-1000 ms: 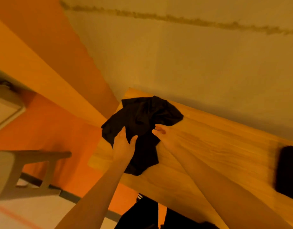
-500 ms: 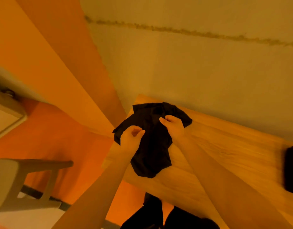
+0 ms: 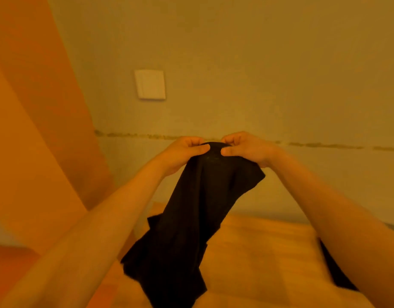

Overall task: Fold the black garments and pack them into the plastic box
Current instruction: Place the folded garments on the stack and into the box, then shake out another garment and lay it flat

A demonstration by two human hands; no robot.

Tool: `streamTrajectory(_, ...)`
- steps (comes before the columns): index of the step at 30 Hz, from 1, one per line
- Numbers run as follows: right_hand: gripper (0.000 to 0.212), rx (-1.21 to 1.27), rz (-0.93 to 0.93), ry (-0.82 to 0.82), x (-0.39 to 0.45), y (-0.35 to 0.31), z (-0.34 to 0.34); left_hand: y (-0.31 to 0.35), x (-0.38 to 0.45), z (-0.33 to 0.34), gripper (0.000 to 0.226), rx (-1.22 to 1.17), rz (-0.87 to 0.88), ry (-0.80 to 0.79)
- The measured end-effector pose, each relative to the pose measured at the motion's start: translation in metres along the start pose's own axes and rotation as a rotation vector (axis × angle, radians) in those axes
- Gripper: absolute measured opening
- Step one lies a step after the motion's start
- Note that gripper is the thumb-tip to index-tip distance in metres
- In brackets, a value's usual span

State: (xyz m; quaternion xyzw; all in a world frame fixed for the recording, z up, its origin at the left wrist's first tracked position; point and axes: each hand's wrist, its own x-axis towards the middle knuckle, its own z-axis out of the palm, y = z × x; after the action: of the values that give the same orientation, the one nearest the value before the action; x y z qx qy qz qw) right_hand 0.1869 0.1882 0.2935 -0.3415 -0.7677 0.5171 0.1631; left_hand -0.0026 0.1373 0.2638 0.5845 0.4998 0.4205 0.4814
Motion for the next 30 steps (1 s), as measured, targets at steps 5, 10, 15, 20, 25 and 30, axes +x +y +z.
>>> streamTrajectory(5, 0.004, -0.294, 0.060, 0.042, -0.023, -0.053, -0.061, 0.063, 0.015, -0.001, 0.022, 0.028, 0.147, 0.052)
streamTrajectory(10, 0.012, -0.121, -0.110, 0.207, -0.038, -0.090, -0.096, 0.116, 0.029, -0.010, 0.023, 0.067, 0.251, 0.078)
streamTrajectory(15, 0.012, -0.304, -0.227, 0.376, -0.037, -0.142, -0.097, 0.169, 0.038, 0.010, 0.014, 0.117, 0.270, -0.138)
streamTrajectory(20, 0.010, -0.362, -0.212, 0.451, -0.039, -0.173, -0.104, 0.197, 0.043, 0.023, 0.010, 0.119, 0.277, 0.007)
streamTrajectory(25, 0.013, -0.019, -0.349, 0.549, -0.048, -0.161, -0.102, 0.209, 0.040, 0.026, 0.019, -0.004, 0.371, 0.182)
streamTrajectory(30, 0.014, 0.087, -0.345, 0.679, -0.052, -0.152, -0.091, 0.214, 0.038, 0.038, 0.004, 0.070, 0.411, 0.114)
